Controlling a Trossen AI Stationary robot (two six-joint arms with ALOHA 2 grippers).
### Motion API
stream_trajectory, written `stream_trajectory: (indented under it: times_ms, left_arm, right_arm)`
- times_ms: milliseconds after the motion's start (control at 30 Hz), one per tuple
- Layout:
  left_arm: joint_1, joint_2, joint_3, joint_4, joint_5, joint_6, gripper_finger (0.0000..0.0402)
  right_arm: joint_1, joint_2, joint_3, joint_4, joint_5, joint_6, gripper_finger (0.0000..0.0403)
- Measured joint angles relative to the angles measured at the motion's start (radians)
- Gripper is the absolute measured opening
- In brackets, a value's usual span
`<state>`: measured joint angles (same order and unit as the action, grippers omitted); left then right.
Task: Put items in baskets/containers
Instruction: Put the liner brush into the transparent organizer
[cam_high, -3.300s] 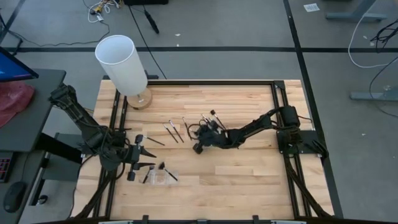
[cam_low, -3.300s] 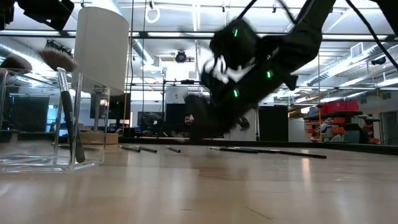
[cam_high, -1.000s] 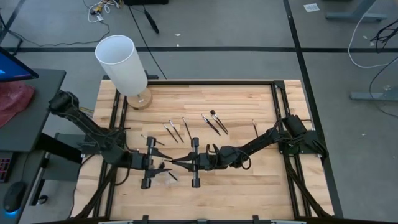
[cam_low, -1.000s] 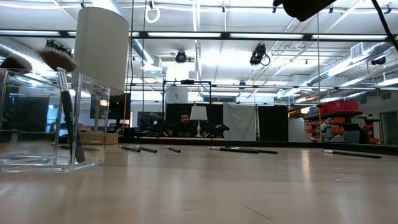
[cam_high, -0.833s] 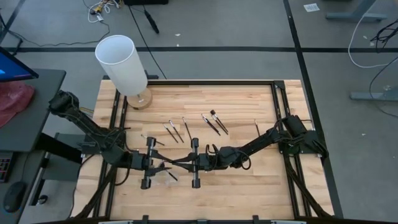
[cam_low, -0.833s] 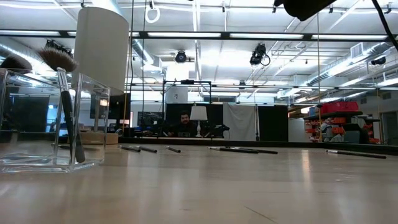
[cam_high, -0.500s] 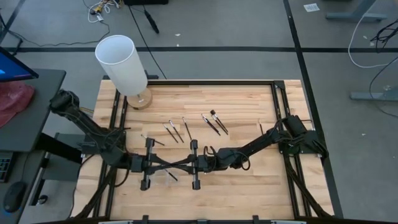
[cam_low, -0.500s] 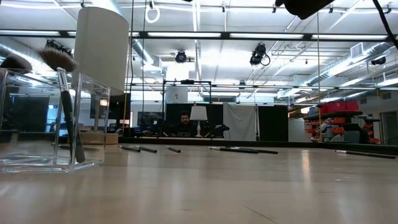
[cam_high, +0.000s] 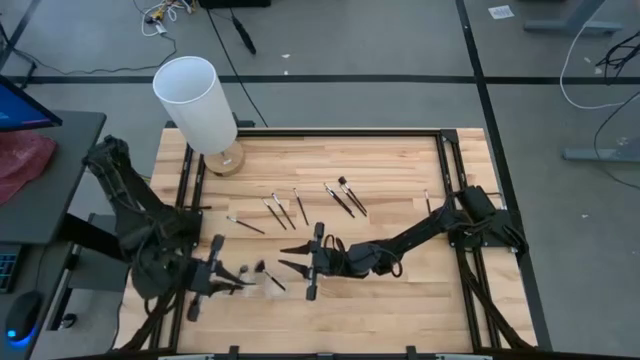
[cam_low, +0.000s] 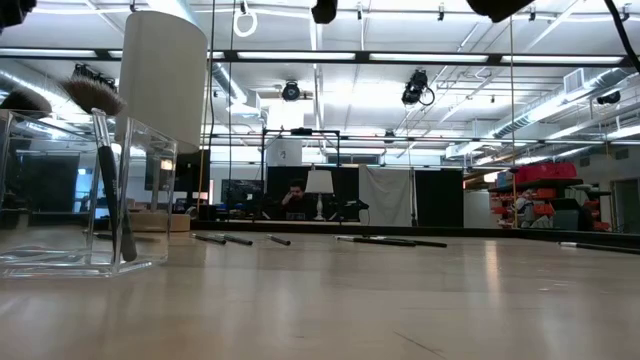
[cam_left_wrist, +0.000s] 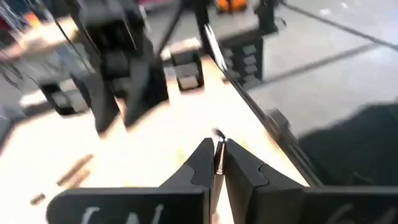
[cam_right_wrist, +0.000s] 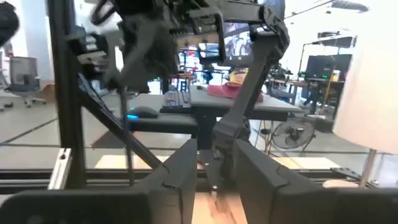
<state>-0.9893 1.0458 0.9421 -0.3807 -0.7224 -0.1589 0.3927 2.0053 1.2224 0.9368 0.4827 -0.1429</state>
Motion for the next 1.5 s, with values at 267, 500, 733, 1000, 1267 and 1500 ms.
stream_trajectory:
  times_ms: [267,500,733,1000,1267,1500]
  left_arm:
    - [-0.036,-0.001,-0.148,-0.009,-0.007,-0.261,0.0023]
    - [0.020,-0.001,-0.339,0.177,-0.035,-0.330,0.0020]
    - [0.118,0.000,-0.387,0.203,0.092,-0.379,0.0026]
    - [0.184,0.000,-0.457,0.248,0.157,-0.446,0.0023]
    - [0.192,0.000,-0.503,0.324,0.177,-0.450,0.0027]
    - [0.189,0.000,-0.503,0.326,0.178,-0.432,0.0051]
  right_arm:
    - [-0.002,0.000,-0.001,-0.020,0.003,0.012,0.0107]
    - [-0.002,0.000,-0.001,-0.019,-0.001,0.033,0.0103]
    - [-0.002,0.000,-0.001,-0.020,-0.001,0.041,0.0100]
    - [-0.003,0.000,-0.001,-0.019,-0.001,0.049,0.0098]
    - [-0.003,0.000,-0.001,-0.020,-0.001,0.049,0.0098]
    - [-0.003,0.001,-0.001,-0.021,-0.001,0.049,0.0098]
